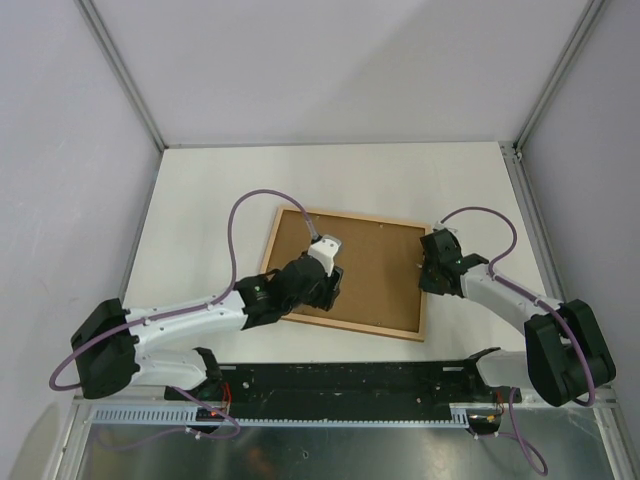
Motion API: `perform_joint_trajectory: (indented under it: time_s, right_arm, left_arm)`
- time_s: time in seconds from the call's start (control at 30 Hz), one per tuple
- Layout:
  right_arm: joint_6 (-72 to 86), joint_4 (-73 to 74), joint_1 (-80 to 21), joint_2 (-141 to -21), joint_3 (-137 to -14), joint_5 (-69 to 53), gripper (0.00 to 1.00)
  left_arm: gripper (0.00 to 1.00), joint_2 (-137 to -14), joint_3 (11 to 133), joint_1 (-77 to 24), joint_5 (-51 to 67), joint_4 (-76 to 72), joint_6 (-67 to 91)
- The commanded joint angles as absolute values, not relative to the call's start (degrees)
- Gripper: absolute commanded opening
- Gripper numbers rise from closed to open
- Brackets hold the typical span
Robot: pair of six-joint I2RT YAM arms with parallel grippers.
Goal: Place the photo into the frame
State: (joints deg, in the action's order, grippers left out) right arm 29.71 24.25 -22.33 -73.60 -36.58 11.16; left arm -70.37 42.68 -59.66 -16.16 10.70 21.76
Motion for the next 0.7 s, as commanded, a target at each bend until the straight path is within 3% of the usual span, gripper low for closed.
perform_joint_trajectory:
  time_s: [0.0,0.27,0.67]
  right_arm:
    - [29.63,26.84,-22.49,-71.74,-41.13,13.76,0.0]
    - [29.19,29.55,-22.75,-70.78,-43.54,13.91,0.0]
    - [28.84,32.72,-23.0,-70.53,-46.88,13.11,0.0]
  left_arm:
    - [0.58,-68.45,42.2,-62.45,-19.23,6.21,18.73]
    - [0.73,-67.59,42.08,-69.32,-24.67,4.39,13.94]
    - [0.87,-81.88,44.81,-85.34,-36.61,2.68,2.87]
